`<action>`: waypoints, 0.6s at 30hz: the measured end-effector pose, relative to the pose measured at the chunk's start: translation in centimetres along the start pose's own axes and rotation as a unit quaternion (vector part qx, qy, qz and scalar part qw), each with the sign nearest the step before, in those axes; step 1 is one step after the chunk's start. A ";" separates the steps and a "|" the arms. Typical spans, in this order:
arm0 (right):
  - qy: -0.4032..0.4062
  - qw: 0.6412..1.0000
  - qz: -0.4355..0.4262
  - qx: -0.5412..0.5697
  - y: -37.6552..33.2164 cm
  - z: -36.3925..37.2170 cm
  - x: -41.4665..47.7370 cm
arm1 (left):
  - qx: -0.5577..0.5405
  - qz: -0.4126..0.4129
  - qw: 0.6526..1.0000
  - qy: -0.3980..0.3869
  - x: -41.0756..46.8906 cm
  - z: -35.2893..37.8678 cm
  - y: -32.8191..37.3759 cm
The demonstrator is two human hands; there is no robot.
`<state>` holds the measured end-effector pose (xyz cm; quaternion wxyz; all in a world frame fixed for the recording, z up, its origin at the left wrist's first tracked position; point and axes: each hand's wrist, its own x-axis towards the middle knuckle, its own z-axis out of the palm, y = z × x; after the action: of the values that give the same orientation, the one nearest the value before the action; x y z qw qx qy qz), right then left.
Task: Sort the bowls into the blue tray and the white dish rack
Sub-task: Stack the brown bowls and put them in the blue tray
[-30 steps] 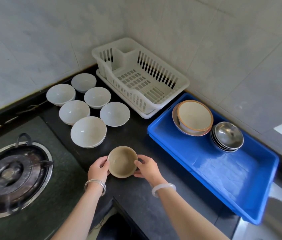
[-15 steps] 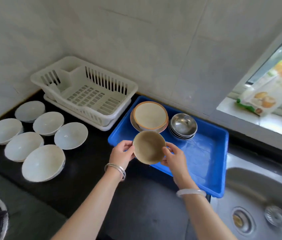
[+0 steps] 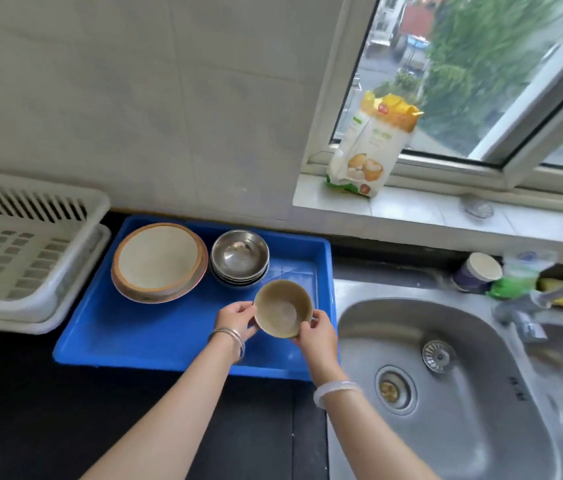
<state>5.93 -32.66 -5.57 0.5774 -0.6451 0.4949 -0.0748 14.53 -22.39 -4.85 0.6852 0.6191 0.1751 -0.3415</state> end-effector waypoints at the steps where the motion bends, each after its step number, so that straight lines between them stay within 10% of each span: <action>1: -0.003 1.000 0.010 0.006 0.2 0.1 0.4 | -0.007 -0.009 1.000 -0.001 0.3 0.3 -0.1; 18: -0.027 0.946 0.135 0.293 -0.7 2.4 6.6 | -0.111 -0.037 0.993 0.006 5.1 5.6 -1.0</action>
<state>11.27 -35.95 -8.90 0.7590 -0.3765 0.5174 -0.1206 16.43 -29.09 -8.02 0.7357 0.5341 0.2387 -0.3413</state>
